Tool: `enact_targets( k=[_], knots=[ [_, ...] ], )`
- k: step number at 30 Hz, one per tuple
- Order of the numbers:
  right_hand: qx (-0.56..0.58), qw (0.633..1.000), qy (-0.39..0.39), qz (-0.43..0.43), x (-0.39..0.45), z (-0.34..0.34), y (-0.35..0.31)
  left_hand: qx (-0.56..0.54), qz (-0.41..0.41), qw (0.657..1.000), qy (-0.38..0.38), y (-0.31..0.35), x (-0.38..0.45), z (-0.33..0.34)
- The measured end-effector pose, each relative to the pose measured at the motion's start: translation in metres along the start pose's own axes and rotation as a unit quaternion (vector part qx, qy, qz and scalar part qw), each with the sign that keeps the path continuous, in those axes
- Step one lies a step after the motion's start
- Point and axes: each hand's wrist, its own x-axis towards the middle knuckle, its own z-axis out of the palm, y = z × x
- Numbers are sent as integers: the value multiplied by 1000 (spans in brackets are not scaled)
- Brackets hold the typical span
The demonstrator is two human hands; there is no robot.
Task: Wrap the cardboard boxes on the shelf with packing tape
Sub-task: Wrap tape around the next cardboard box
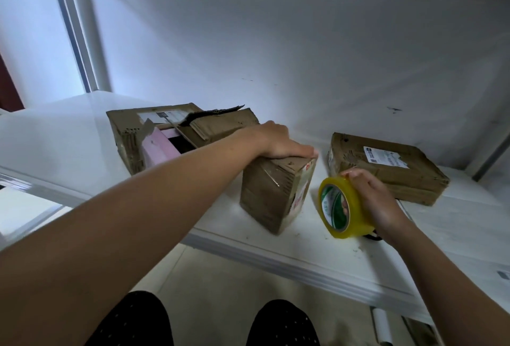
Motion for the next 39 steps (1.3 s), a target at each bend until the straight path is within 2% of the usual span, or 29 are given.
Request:
enact_targets(
  k=[3, 5, 7, 8, 9, 11, 14, 20, 24, 27, 29, 32, 34, 39],
  knots=[
    [-2, 999, -50, 5, -7, -8, -17, 2, -46, 998, 42, 0, 3, 10],
    [-3, 996, -91, -3, -13, -14, -35, 31, -37, 995, 85, 5, -1, 11],
    [-4, 989, -145, -20, -17, -18, -54, 18, 53, 987, 153, 11, -7, 8],
    [2, 984, -174, -31, -18, -20, -62, -33, 112, 980, 161, 14, -11, 5],
    [12, 979, -200, -41, -20, -22, -71, -112, 156, 972, 137, 17, -15, 2],
    [26, 971, -231, -49, -22, -23, -83, -241, 193, 950, 41, 25, -24, -2],
    [27, 968, -246, -50, -21, -22, -92, -276, 209, 937, -36, 30, -35, -6],
    [44, 961, -272, -33, -20, -17, -100, -360, 204, 910, -28, 19, -41, -10],
    [59, 961, -270, -9, -20, -12, -103, -320, 192, 928, 18, 15, -43, -16],
    [73, 963, -252, 56, -19, -10, -107, -305, 202, 929, 61, 13, -44, -20],
    [76, 955, -264, 108, -19, -12, -110, -313, 206, 925, 66, 13, -44, -21],
    [56, 942, -294, 154, -19, -14, -112, -283, 189, 940, 40, 11, -44, -20],
    [24, 939, -299, 168, -18, -12, -111, -251, 178, 951, 21, 11, -43, -19],
    [-1, 939, -297, 173, -18, -5, -113, -158, 155, 974, 48, 9, -41, -22]
  ],
)
